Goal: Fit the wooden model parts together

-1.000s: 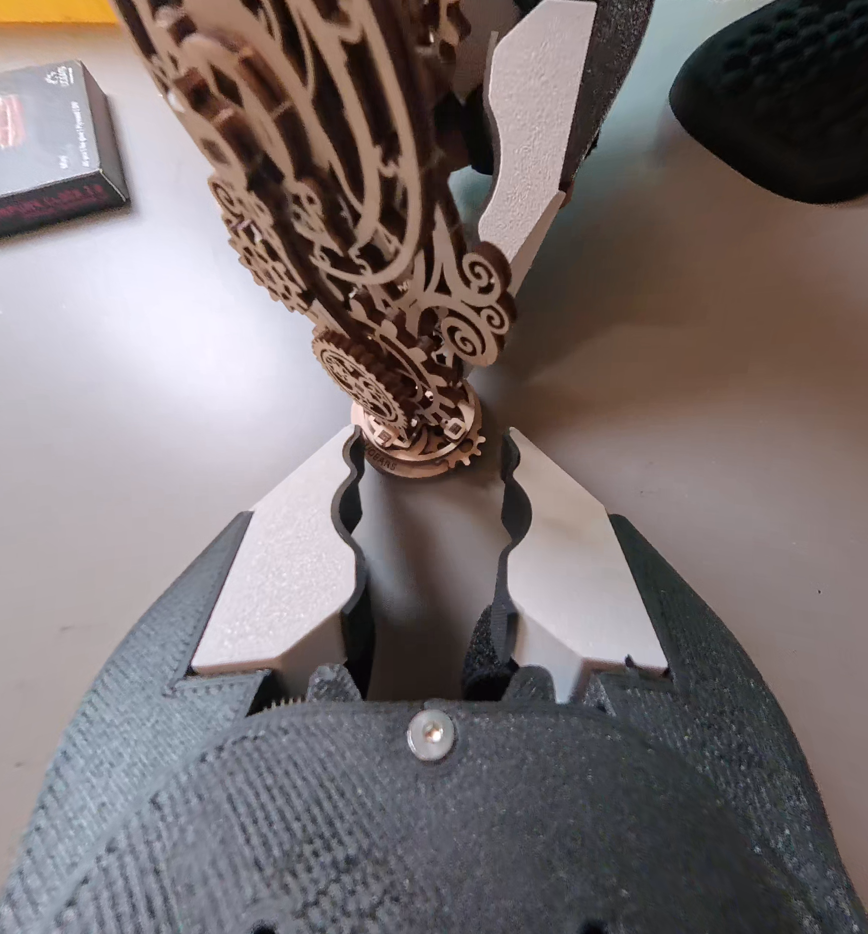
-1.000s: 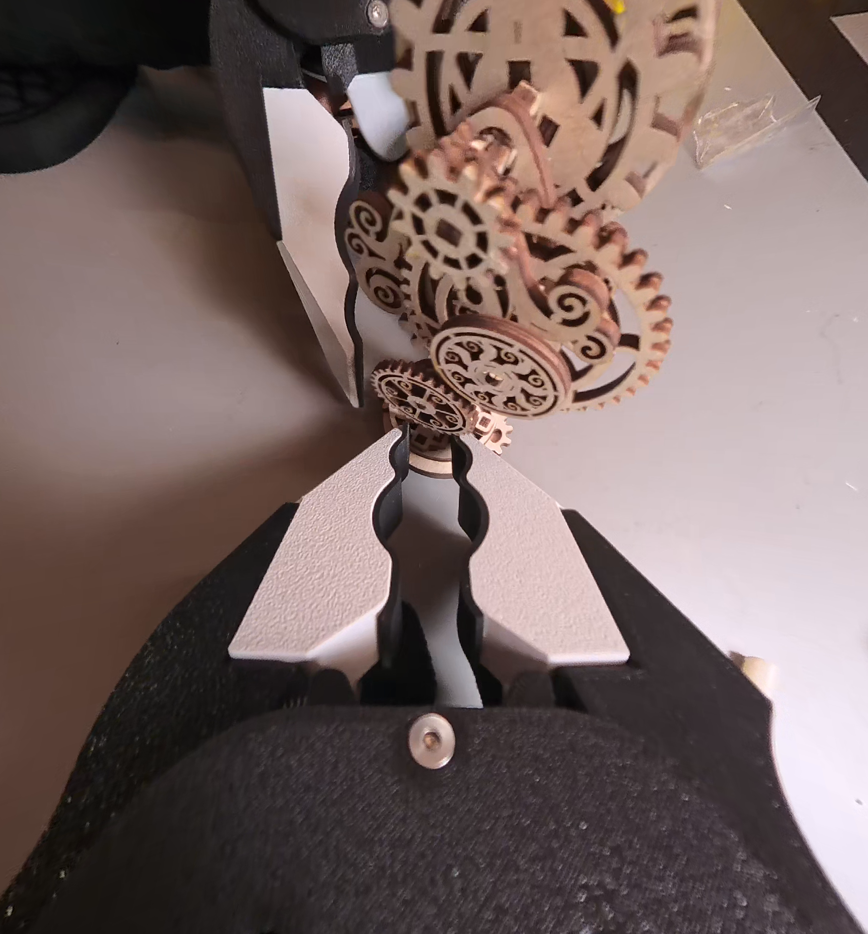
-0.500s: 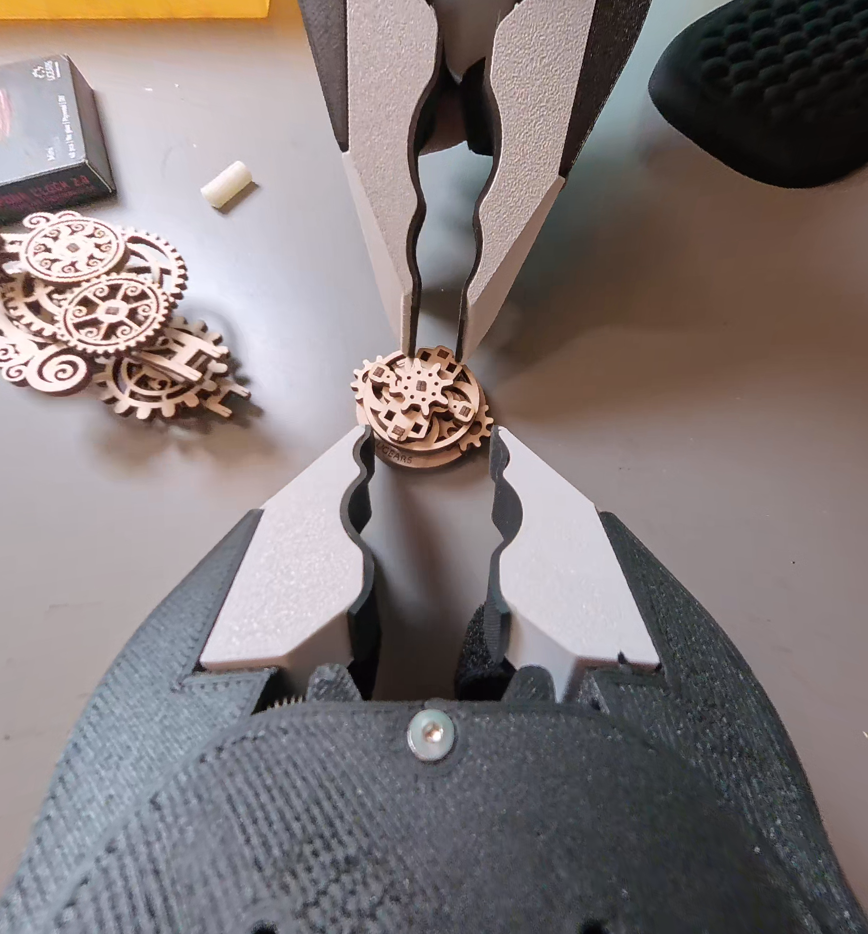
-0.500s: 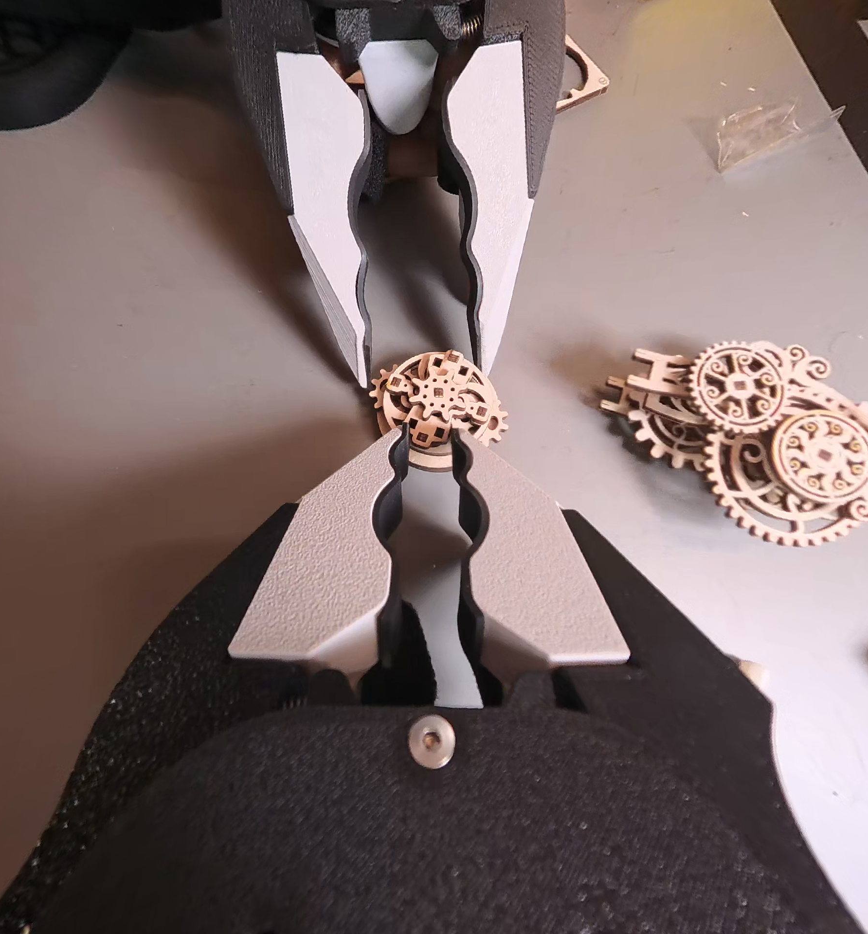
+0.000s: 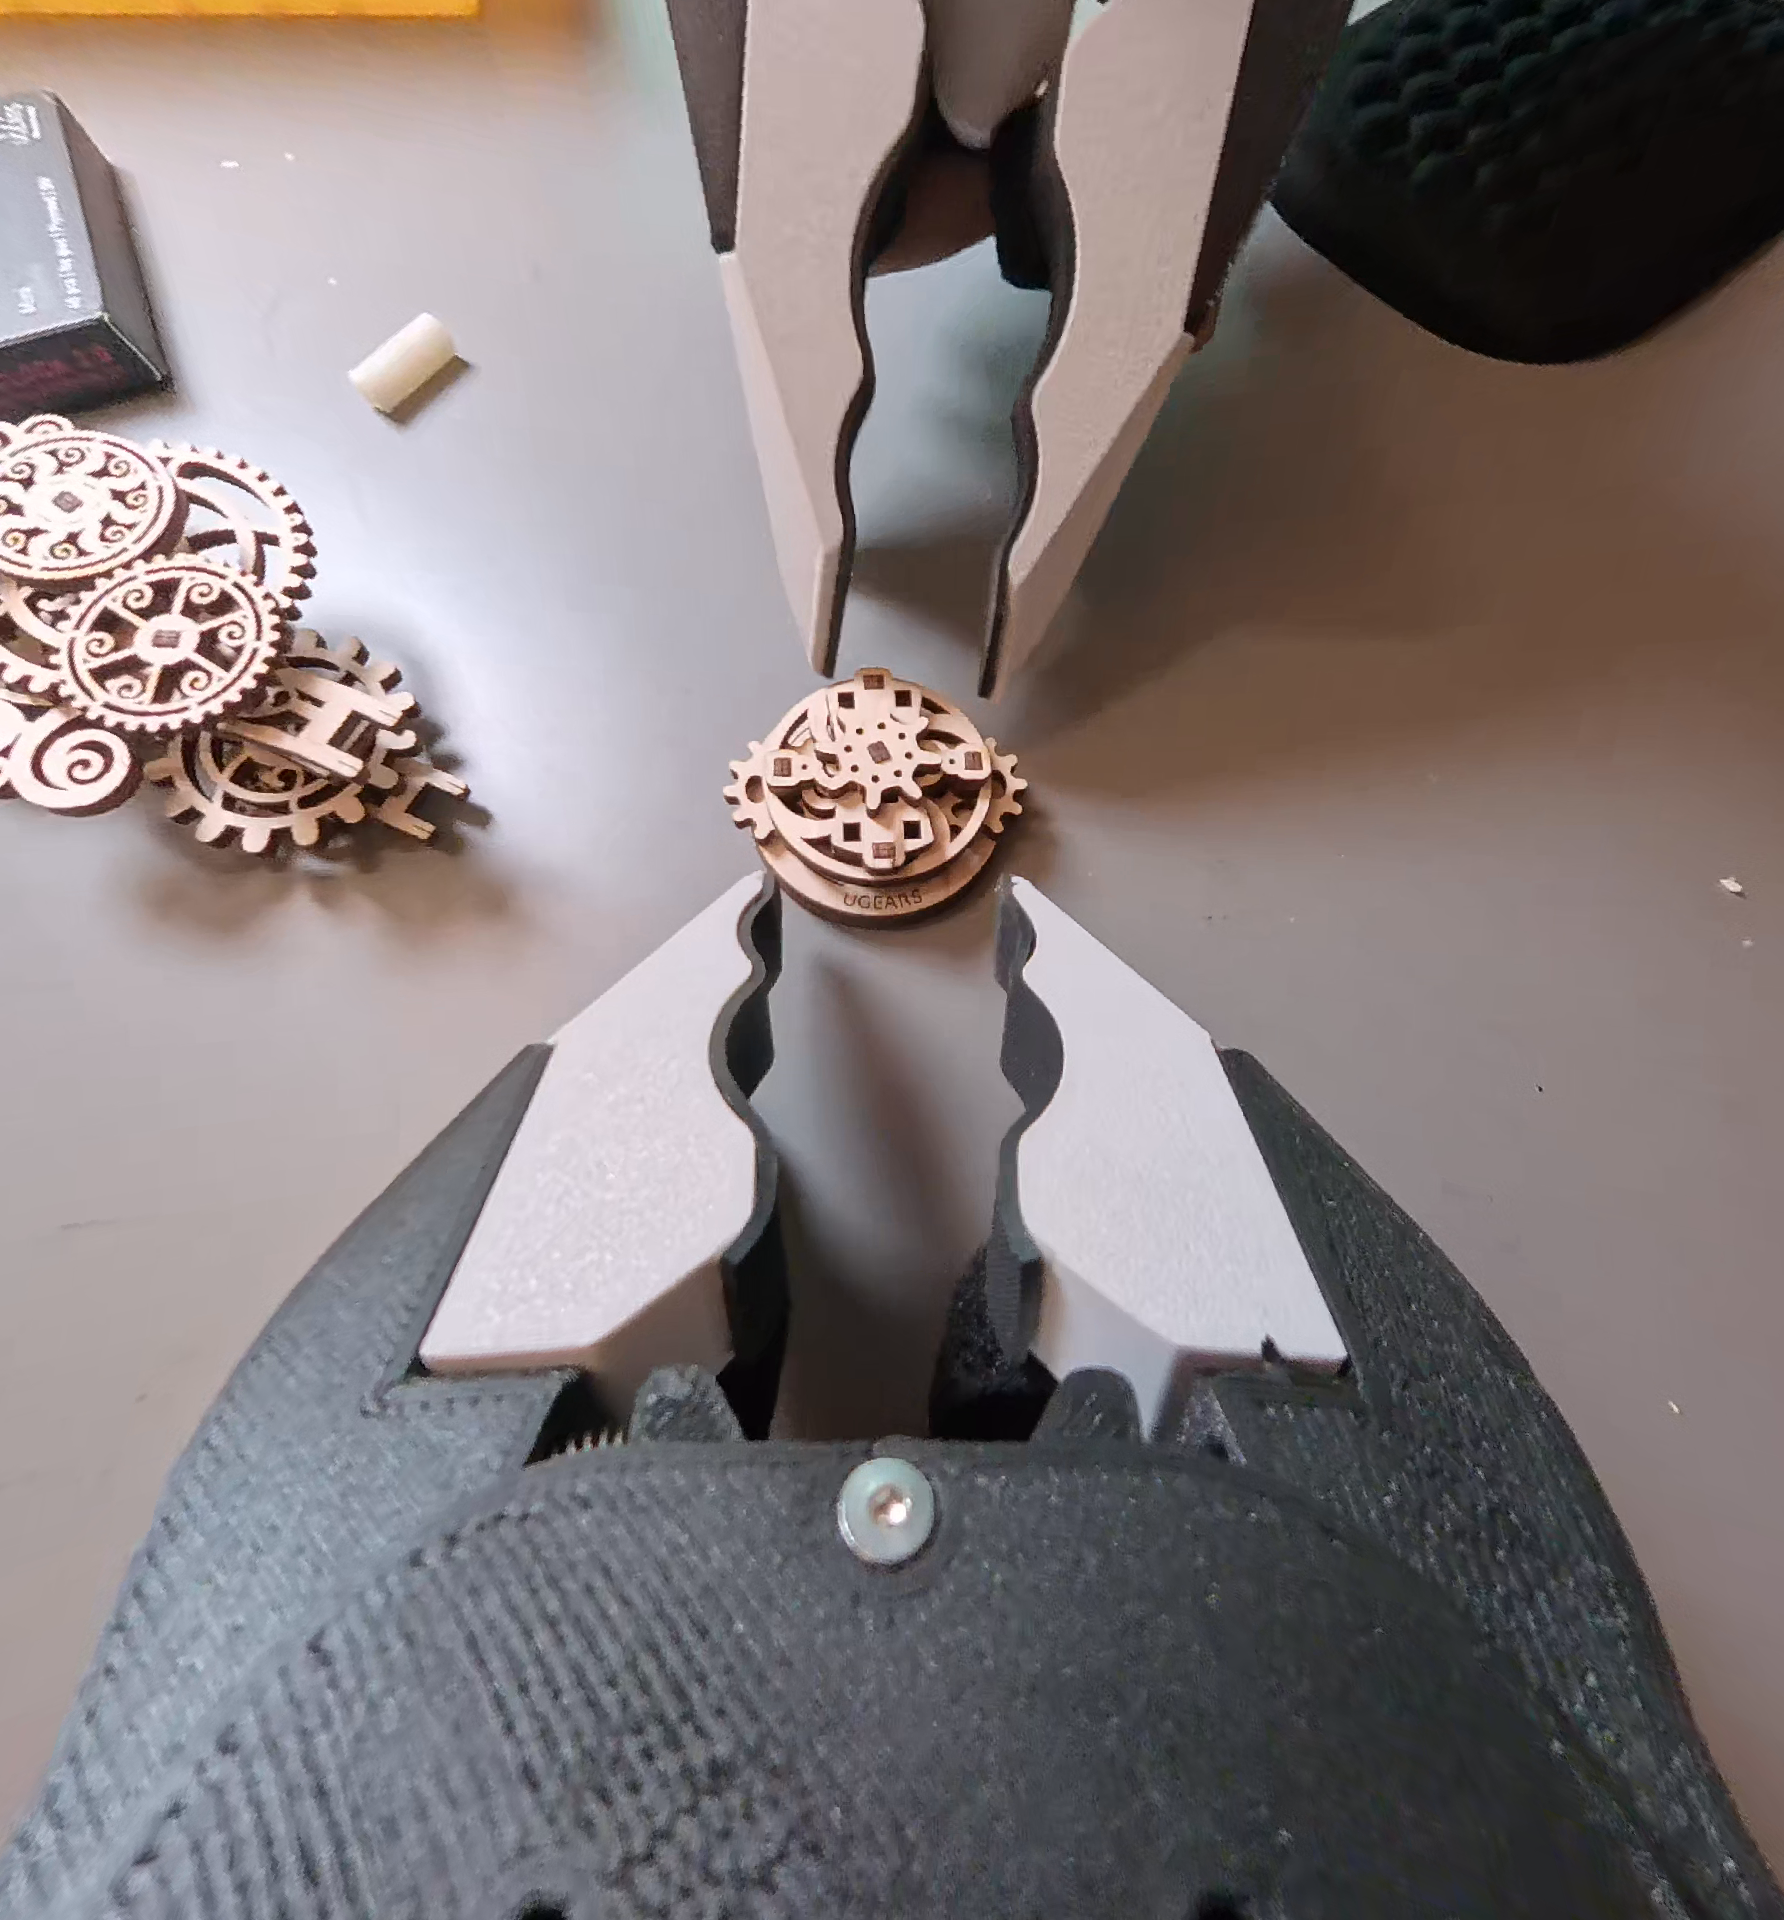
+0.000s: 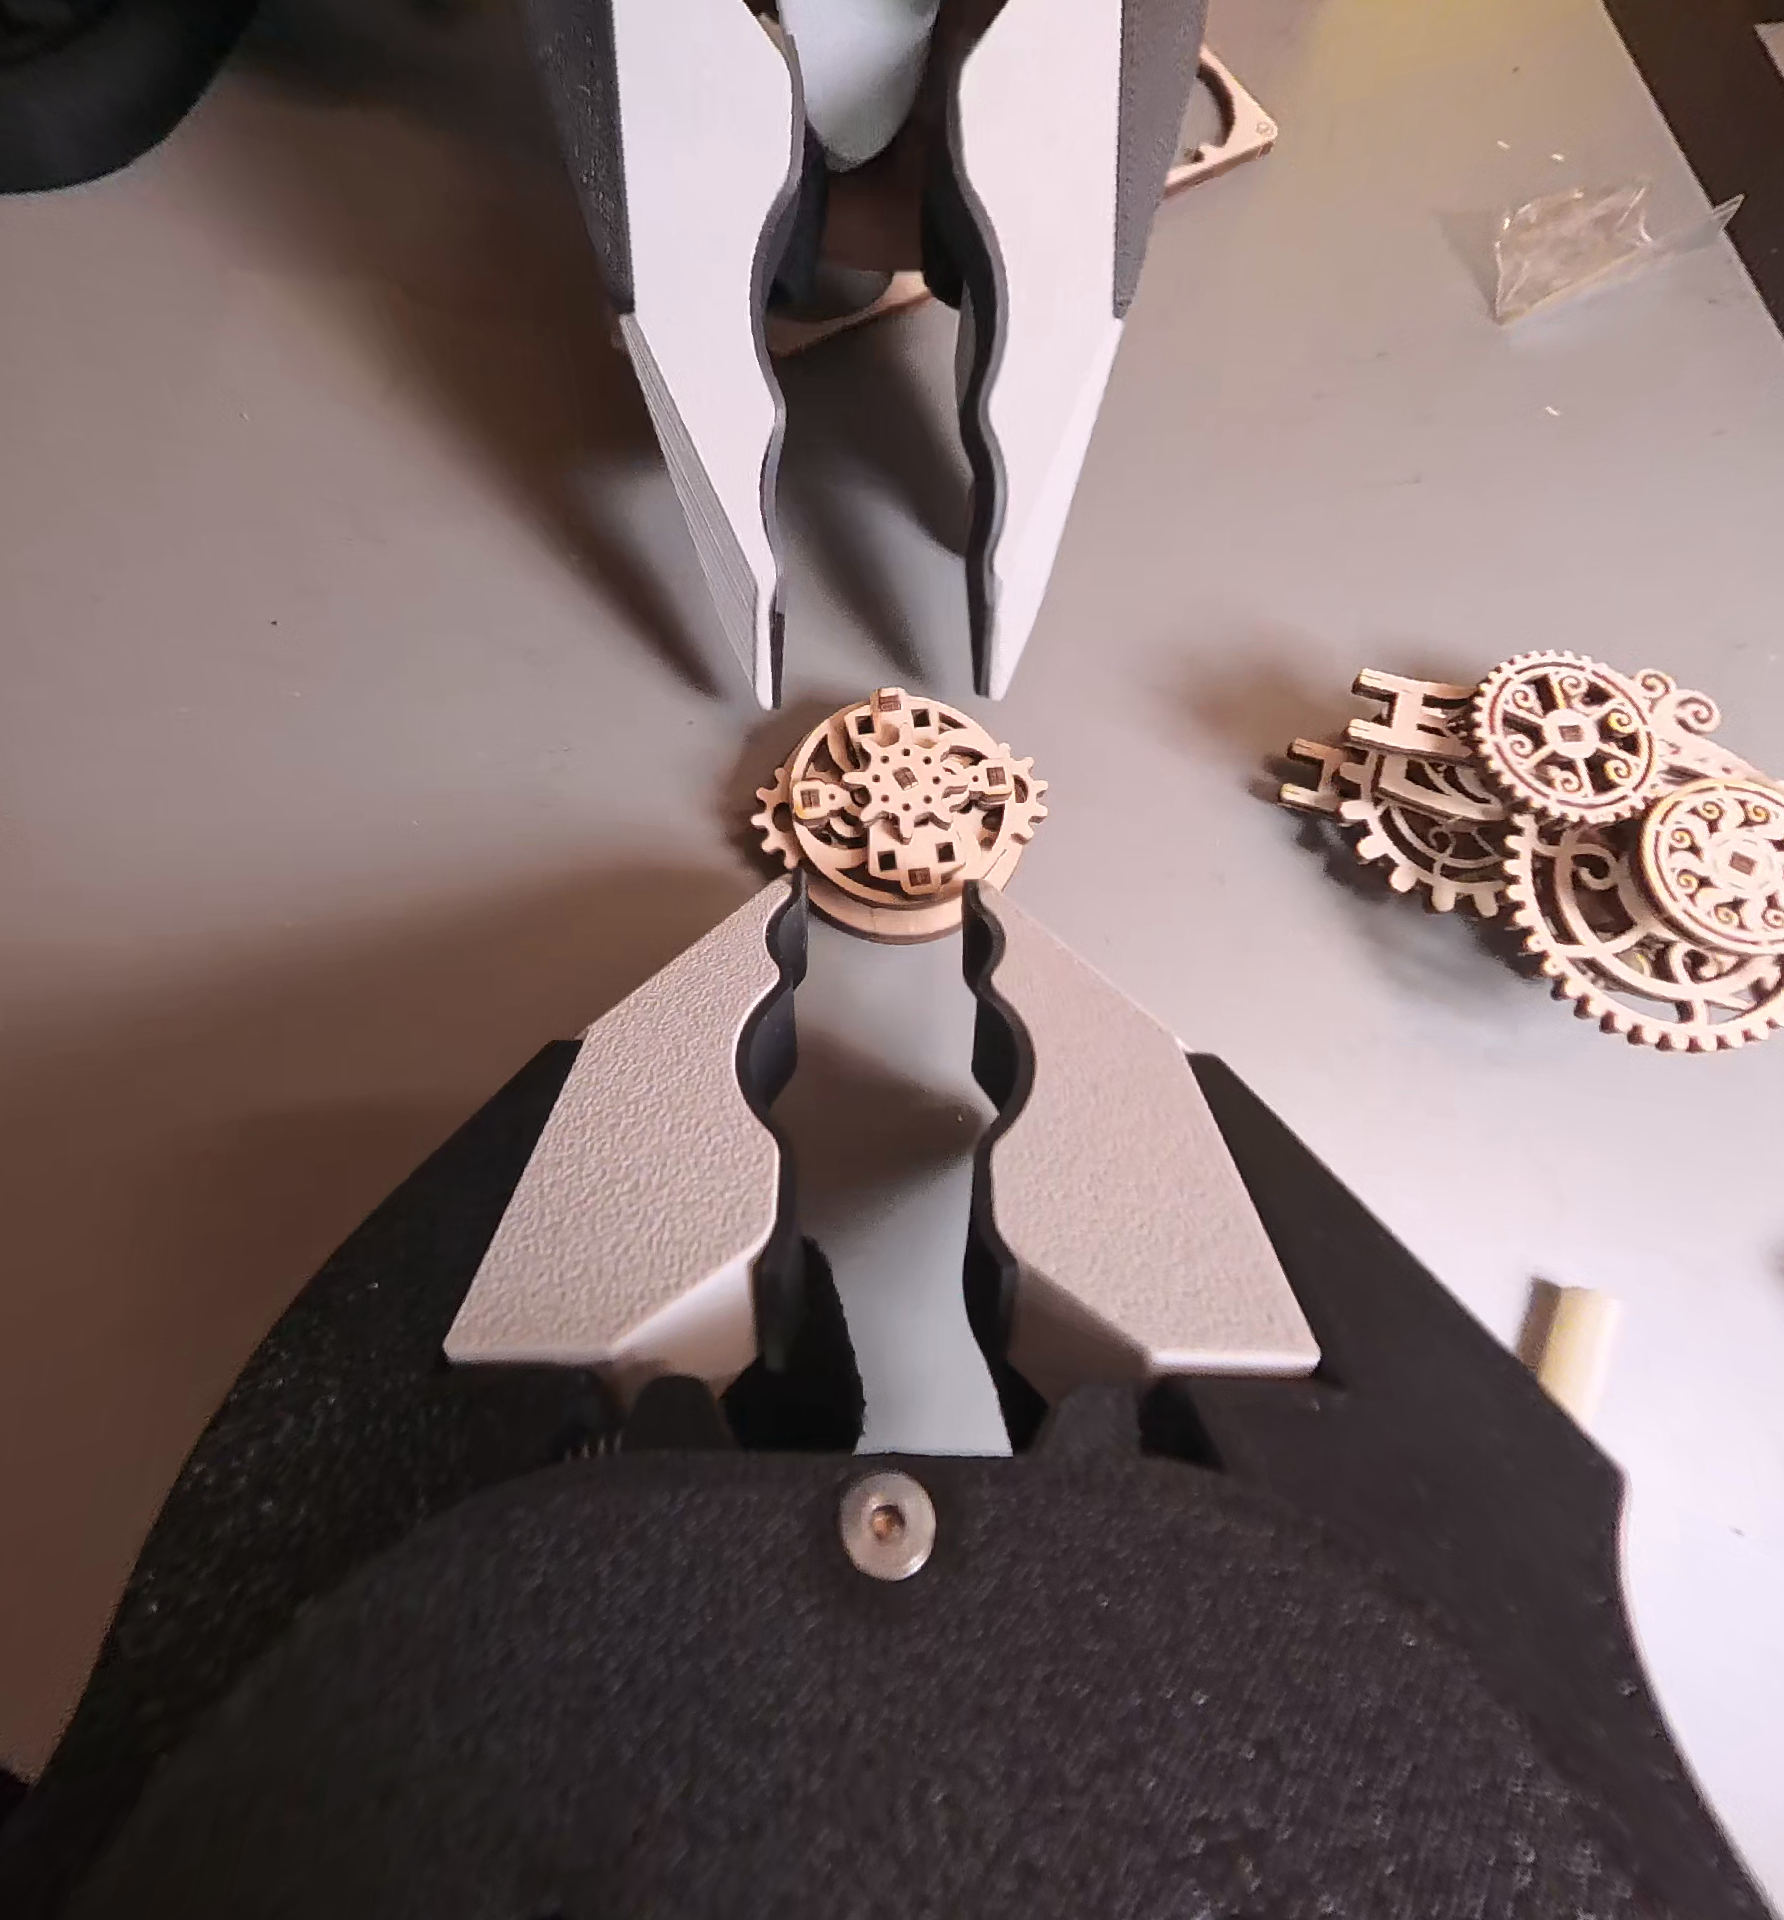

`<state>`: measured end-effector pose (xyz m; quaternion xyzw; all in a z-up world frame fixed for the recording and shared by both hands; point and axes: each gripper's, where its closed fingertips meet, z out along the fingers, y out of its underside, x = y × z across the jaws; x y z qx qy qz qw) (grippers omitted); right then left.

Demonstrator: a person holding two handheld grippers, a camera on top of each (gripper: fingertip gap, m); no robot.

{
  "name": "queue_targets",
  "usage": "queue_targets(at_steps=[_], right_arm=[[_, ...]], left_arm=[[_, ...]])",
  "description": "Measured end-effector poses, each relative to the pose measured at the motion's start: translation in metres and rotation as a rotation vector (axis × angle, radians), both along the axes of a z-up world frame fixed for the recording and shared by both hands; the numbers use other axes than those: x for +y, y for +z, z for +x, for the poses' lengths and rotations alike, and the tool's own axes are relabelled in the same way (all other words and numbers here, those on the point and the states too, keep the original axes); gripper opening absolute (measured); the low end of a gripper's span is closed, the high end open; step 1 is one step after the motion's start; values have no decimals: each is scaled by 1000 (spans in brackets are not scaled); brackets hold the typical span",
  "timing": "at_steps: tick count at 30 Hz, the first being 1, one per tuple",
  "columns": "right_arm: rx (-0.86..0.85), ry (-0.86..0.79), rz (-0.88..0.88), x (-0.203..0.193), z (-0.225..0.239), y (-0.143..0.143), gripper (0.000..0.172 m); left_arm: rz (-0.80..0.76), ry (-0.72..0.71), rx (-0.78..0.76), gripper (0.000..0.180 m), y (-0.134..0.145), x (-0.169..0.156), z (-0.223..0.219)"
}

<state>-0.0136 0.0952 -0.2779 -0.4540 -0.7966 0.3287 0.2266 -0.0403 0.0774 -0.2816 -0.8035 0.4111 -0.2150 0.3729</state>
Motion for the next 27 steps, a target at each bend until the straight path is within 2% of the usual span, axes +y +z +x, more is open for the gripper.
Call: queue_targets(at_steps=[4, 11, 15, 17, 20, 24, 27], right_arm=[[33, 8, -3, 1, -4, 0, 25], [81, 20, -16, 6, -4, 2, 18], [144, 1, -81, 9, -6, 15, 20], [158, 1, -106, 5, -10, 15, 26], [124, 18, -71, 1, -13, 3, 33], [156, 18, -70, 0, -15, 5, 27], [159, 20, -65, -1, -14, 5, 25]], left_arm=[[21, 5, 27, 44, -4, 2, 6], [43, 32, 8, 35, -3, 6, 2], [54, 37, 5, 30, -3, 8, 2], [55, 37, 4, 30, -3, 8, 2], [55, 29, 3, 35, -3, 6, 4], [74, 55, -3, 49, 0, 11, 8], [76, 59, 25, 48, -4, 12, 8]])
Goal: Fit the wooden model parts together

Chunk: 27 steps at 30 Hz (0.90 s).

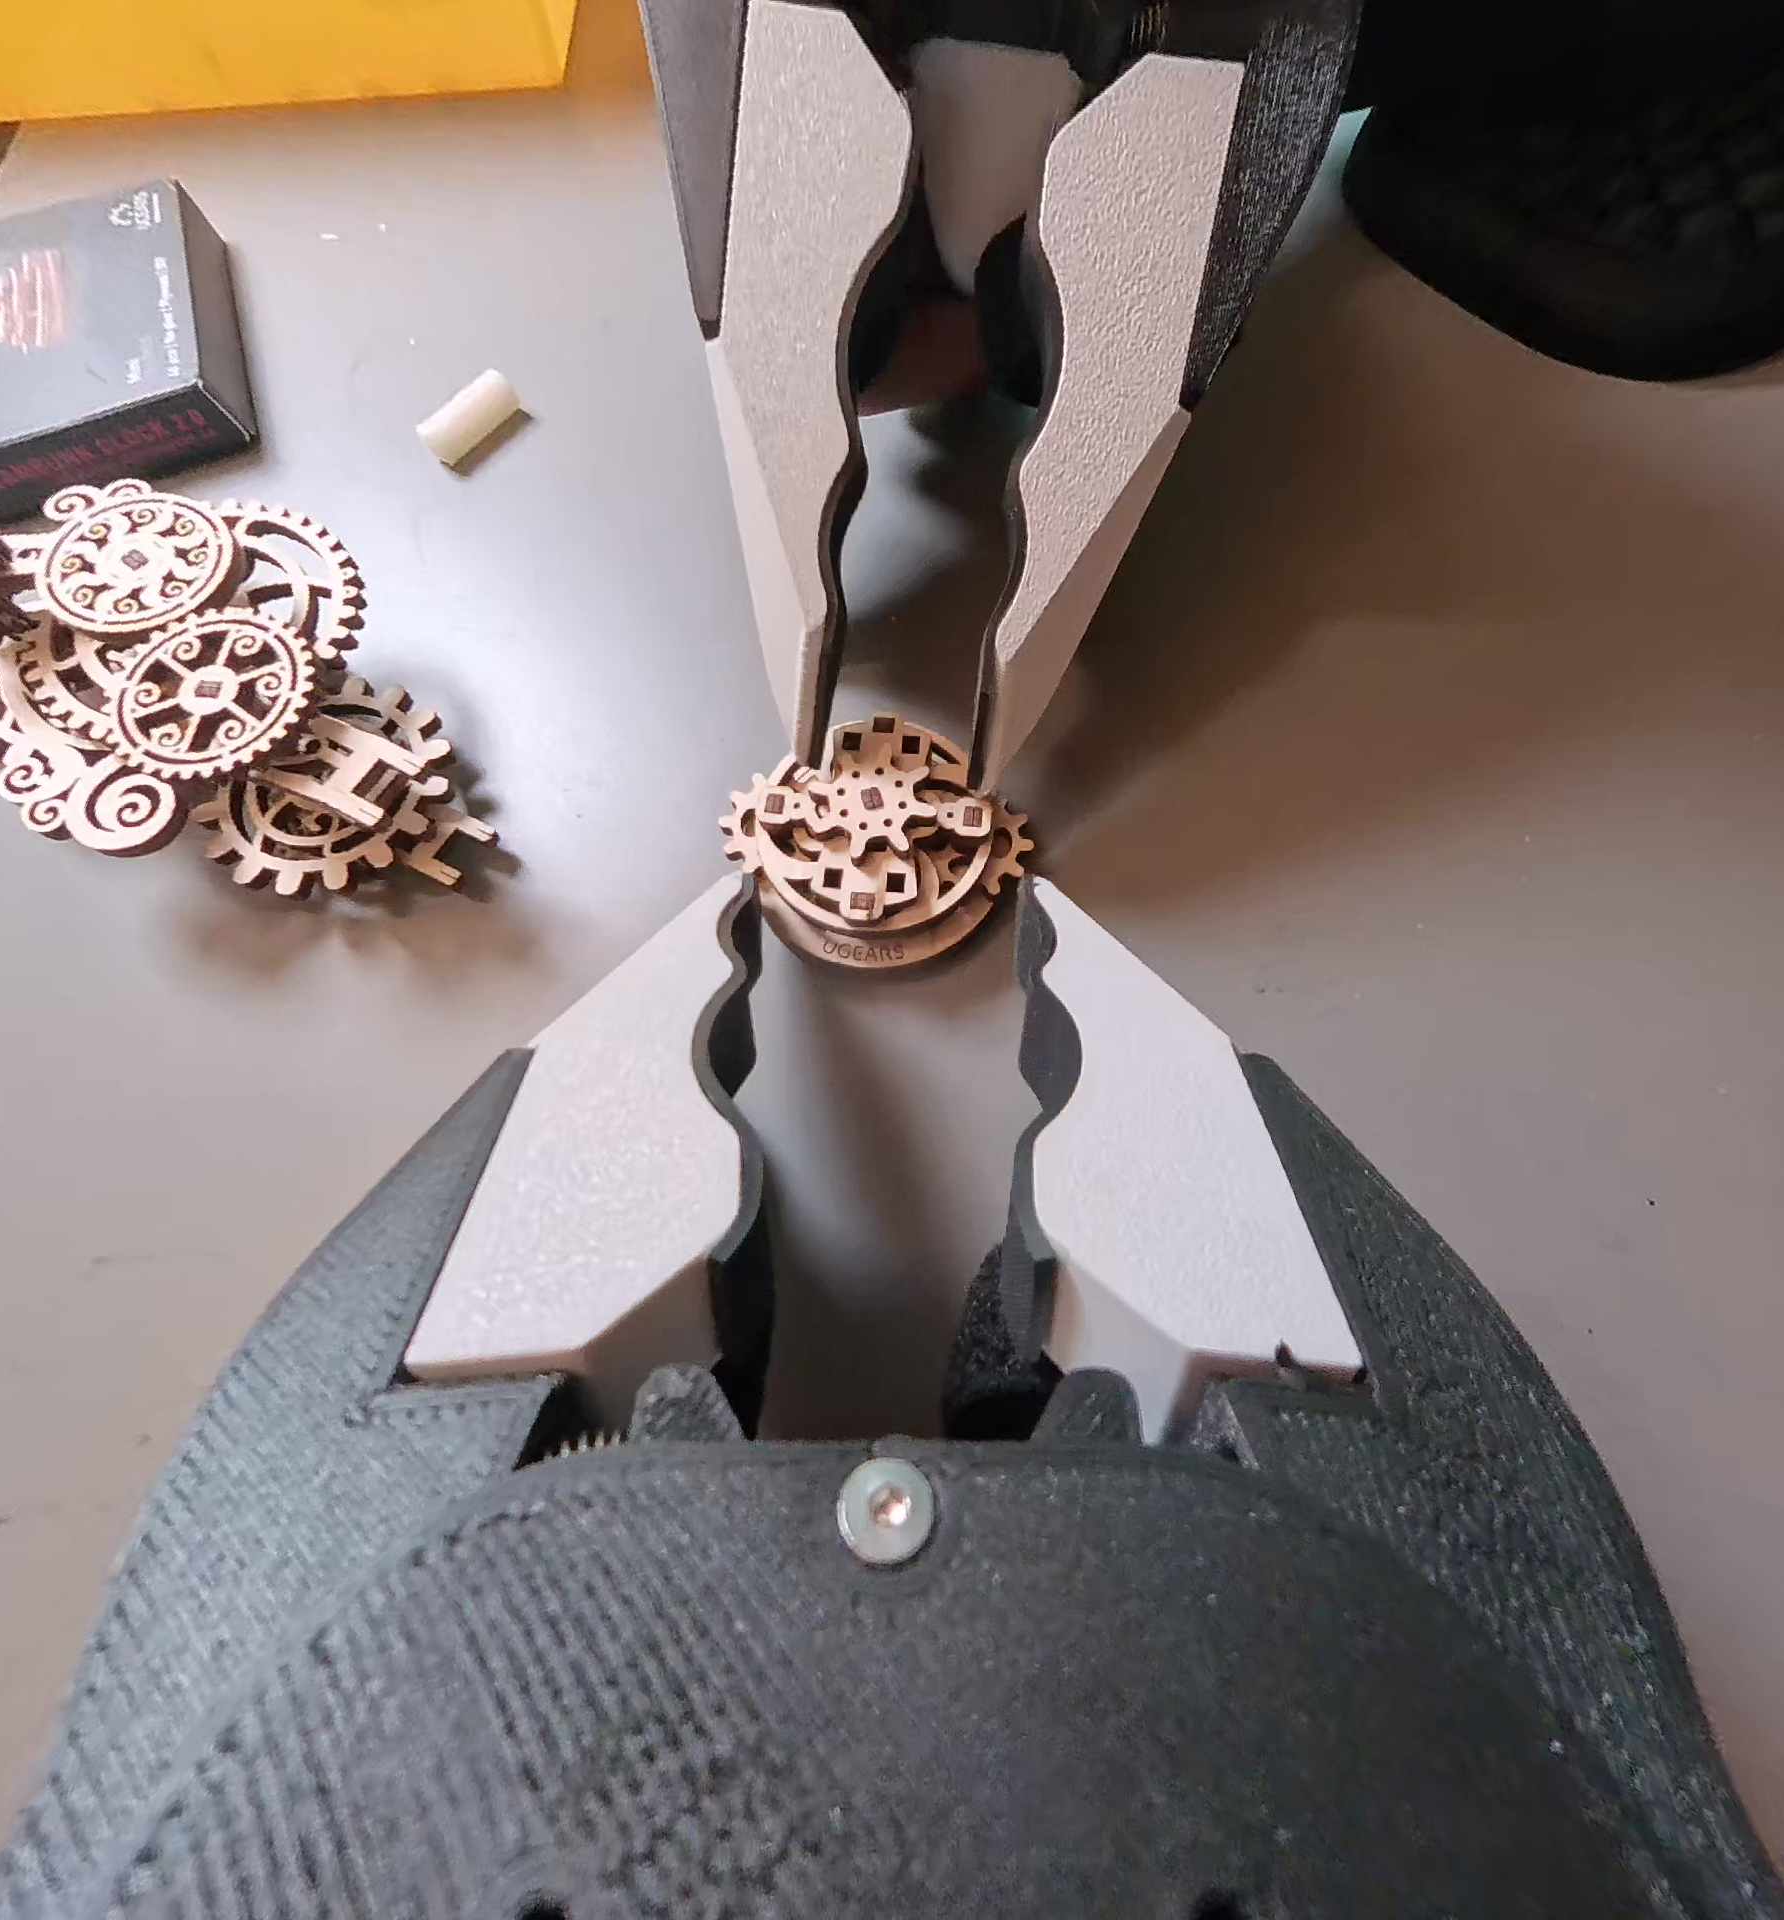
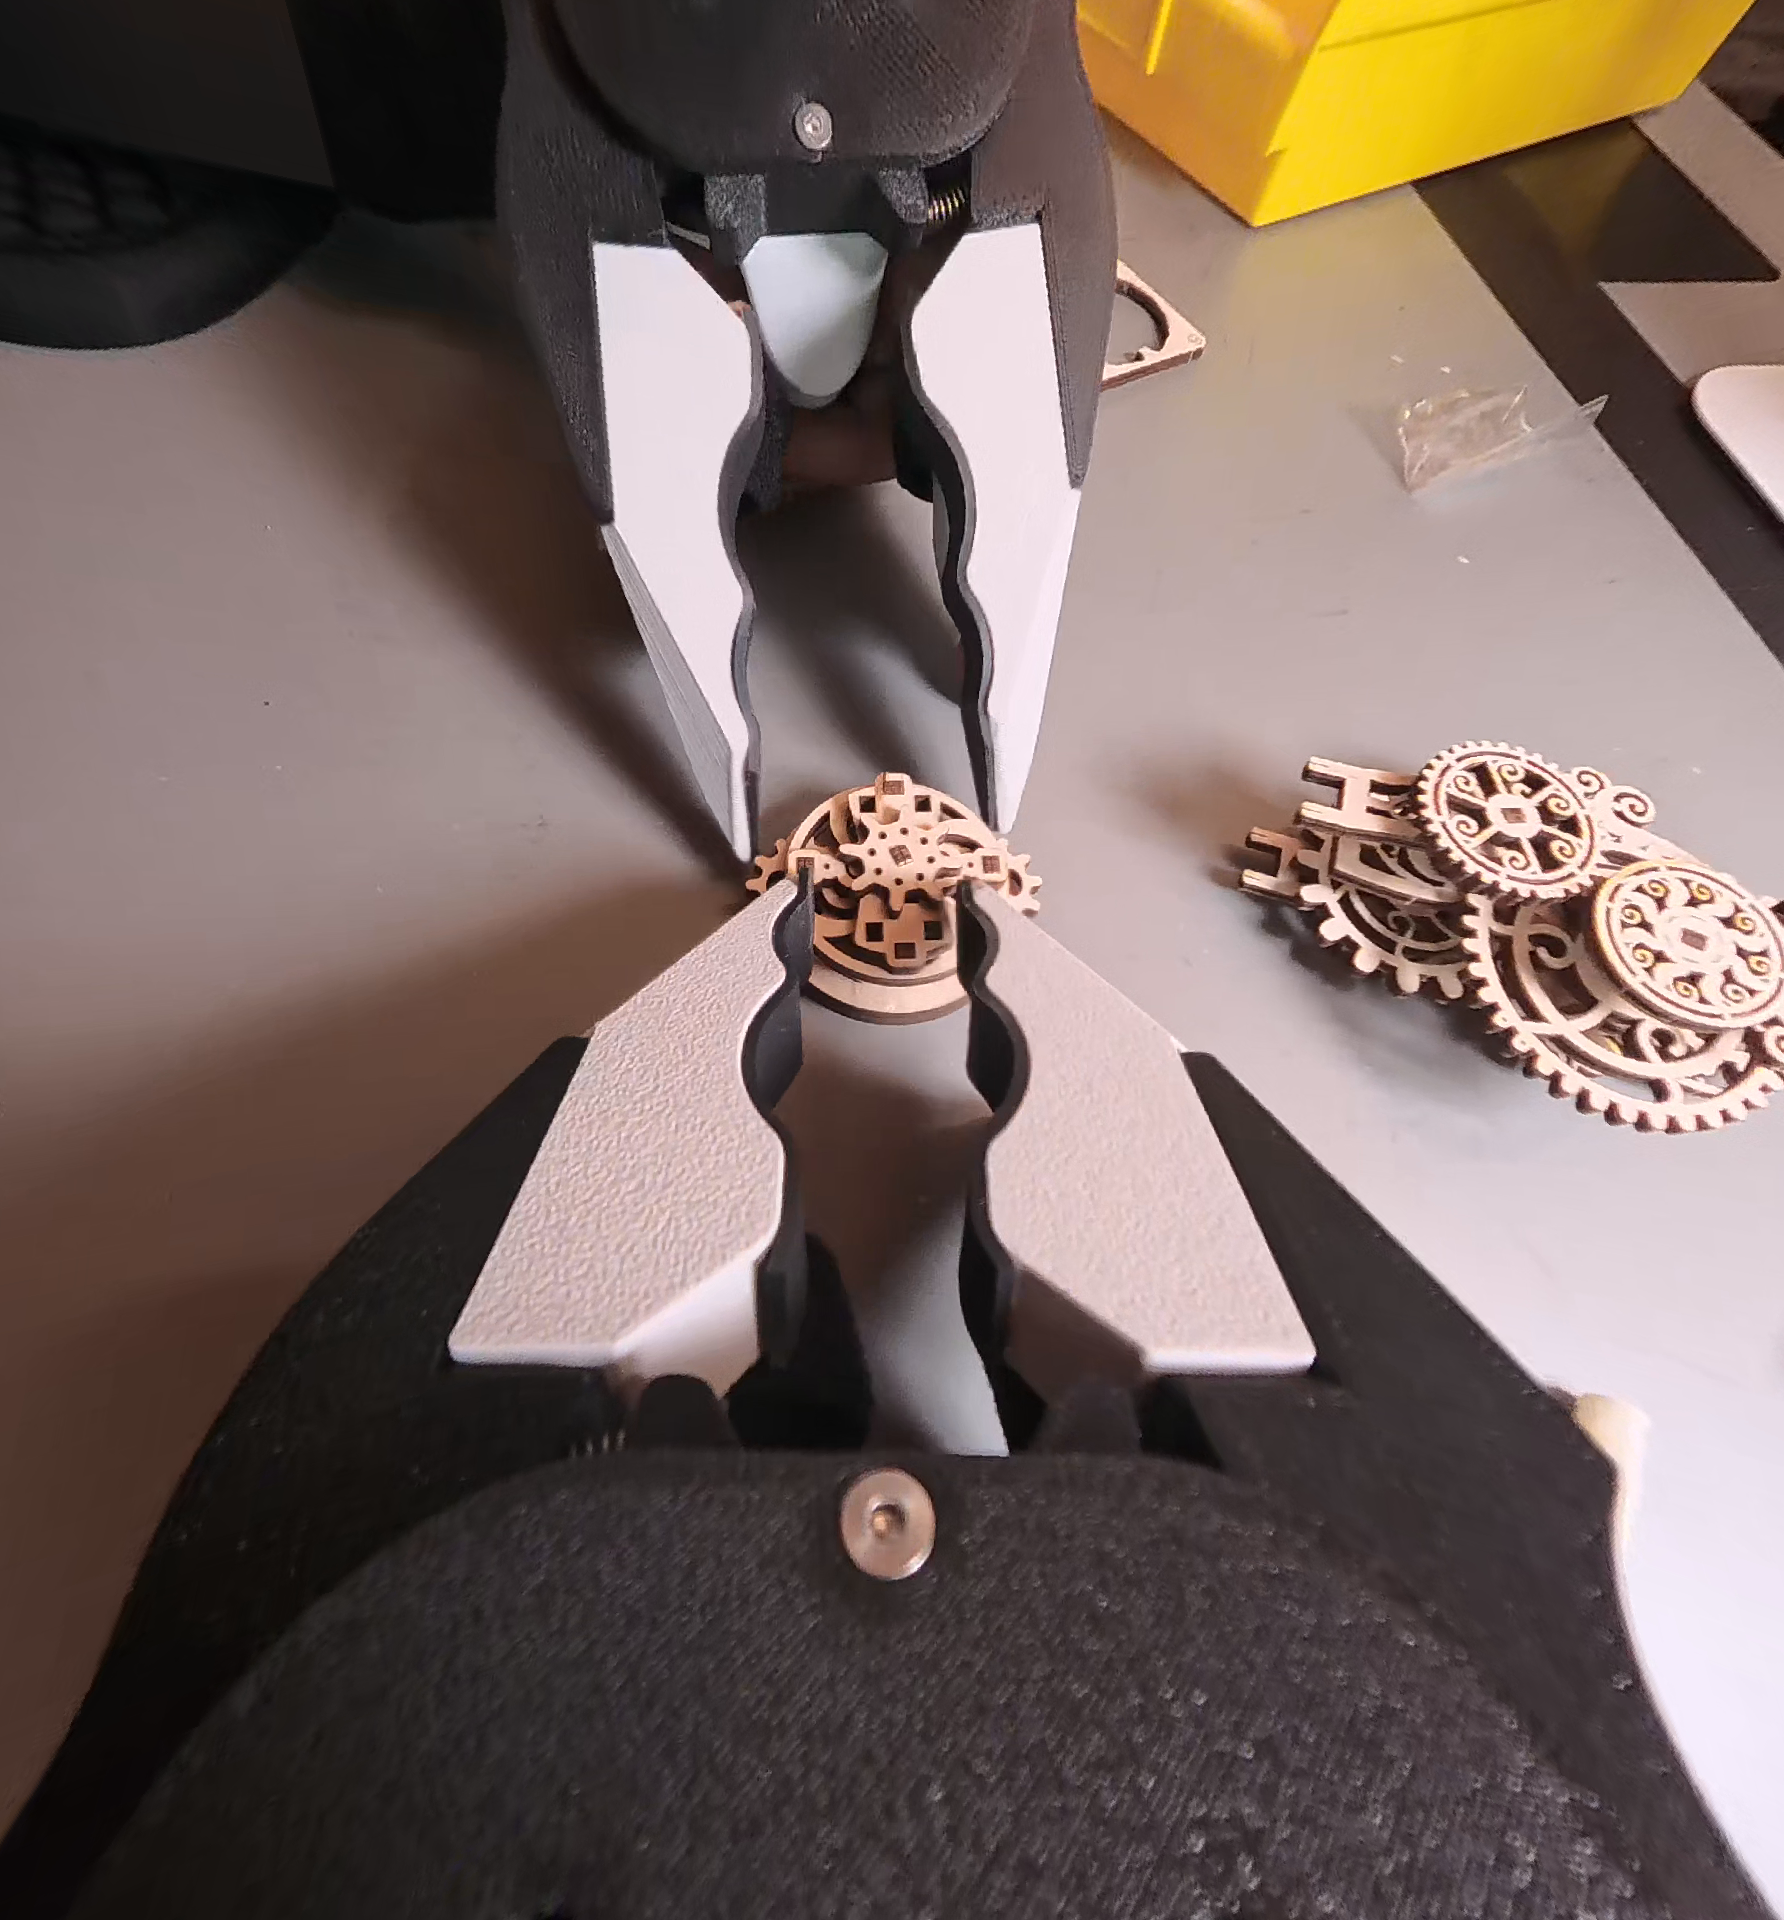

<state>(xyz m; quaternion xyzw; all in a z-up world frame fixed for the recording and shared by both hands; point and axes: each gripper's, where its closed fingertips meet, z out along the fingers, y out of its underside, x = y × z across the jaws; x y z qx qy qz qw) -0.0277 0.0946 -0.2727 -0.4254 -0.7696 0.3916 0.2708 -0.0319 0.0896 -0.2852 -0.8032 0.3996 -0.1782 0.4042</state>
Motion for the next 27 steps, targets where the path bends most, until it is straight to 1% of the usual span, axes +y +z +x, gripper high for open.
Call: queue_targets(at_steps=[1, 3, 4, 10, 18, 27], right_arm=[[-1, 1, 3, 0, 0, 0, 24], [4, -5, 17, 1, 0, 0, 22], [8, -15, 32, 3, -1, 0, 16], [13, -20, 89, 5, 2, 0, 16], [4, -35, 108, 7, 4, 0, 16], [-61, -112, 172, 10, 8, 0, 15]], left_arm=[[2, 2, 5, 44, 0, 0, 0], [3, 11, 12, 43, -1, 1, 0], [3, 14, 11, 42, -1, 1, 0], [2, 30, 15, 42, -1, 2, 2], [2, 51, 21, 42, -2, 4, 5], [-13, 104, 26, 41, -2, 6, 7]])
